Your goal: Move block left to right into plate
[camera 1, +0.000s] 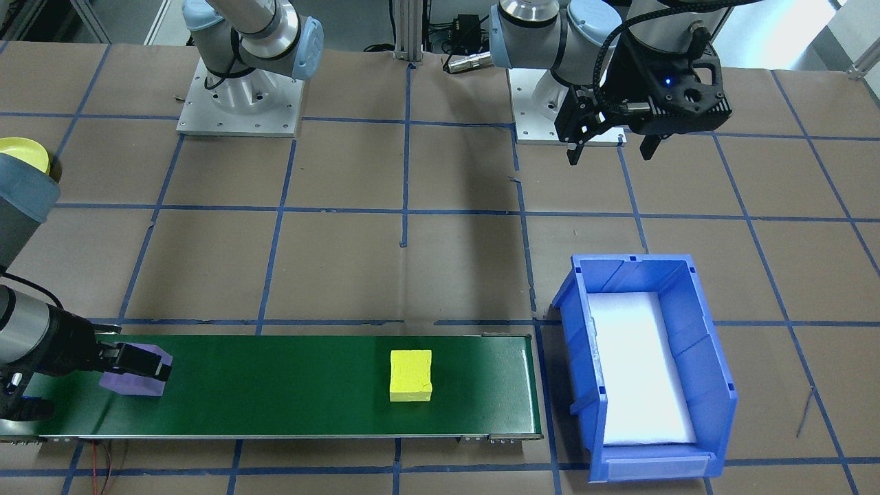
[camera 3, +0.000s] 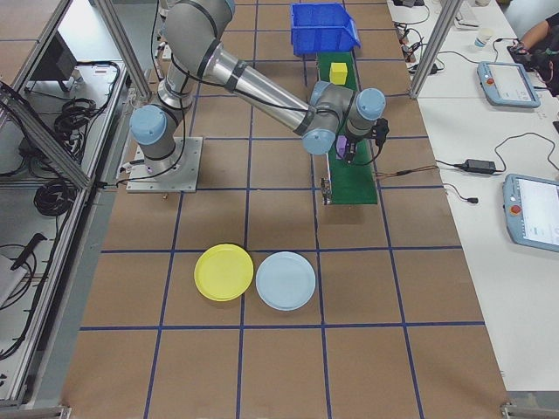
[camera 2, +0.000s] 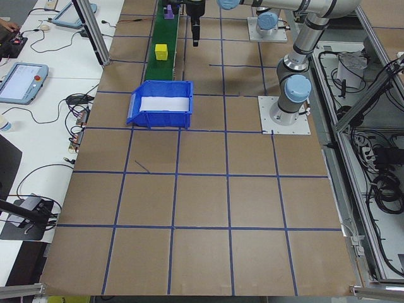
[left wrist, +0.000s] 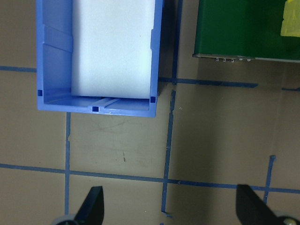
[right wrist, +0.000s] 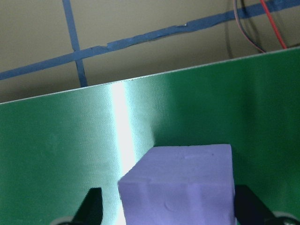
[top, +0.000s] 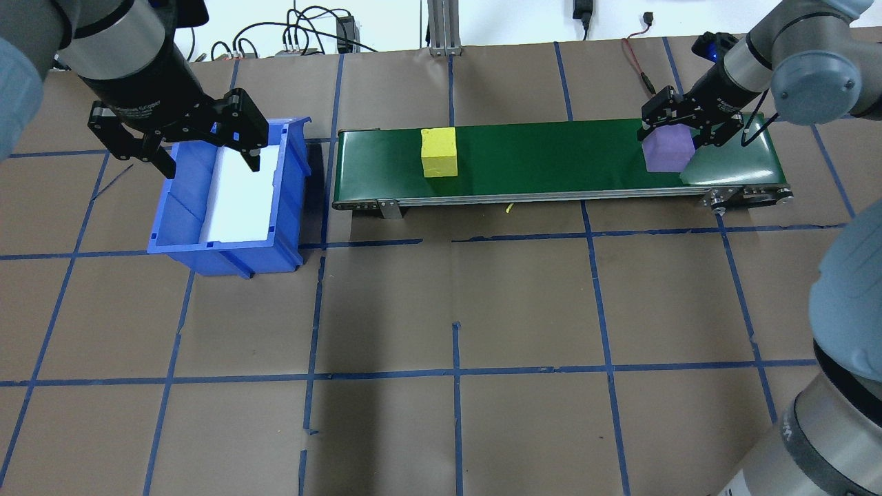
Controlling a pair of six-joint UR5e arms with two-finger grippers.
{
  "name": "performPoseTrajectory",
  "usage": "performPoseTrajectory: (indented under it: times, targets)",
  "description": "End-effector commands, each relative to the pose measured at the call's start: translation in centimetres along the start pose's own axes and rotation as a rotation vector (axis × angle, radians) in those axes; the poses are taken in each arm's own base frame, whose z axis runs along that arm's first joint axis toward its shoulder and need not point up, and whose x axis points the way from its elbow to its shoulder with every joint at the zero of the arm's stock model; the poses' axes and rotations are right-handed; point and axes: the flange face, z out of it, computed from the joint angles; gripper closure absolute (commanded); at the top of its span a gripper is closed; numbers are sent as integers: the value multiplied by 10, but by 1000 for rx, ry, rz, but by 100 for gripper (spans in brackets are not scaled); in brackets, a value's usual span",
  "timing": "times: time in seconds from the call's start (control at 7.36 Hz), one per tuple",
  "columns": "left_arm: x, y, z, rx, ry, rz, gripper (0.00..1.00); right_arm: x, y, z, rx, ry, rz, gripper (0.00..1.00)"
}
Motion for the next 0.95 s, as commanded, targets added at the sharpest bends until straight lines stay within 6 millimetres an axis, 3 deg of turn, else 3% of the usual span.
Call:
performPoseTrajectory:
  times: [0.0, 0.14, 0.41, 0.54, 0.82]
  targets:
    - [1, 1, -1, 7, -1, 3, 0, 9, 1, 0, -14, 85, -1, 50]
    - [1, 3, -2, 8, -7, 4, 0, 11, 0, -4, -10, 109, -3, 62]
    - [-5, 3, -7, 18, -8, -12, 0, 19, -4, -43, 38, 205, -15, 64]
    - [-6, 3, -5, 12, -9, 2, 0, 65, 4, -64, 12, 348, -48, 64]
    - [-37, -10, 0, 0, -4, 15, 0, 181, 24, -94, -16, 369, -14, 64]
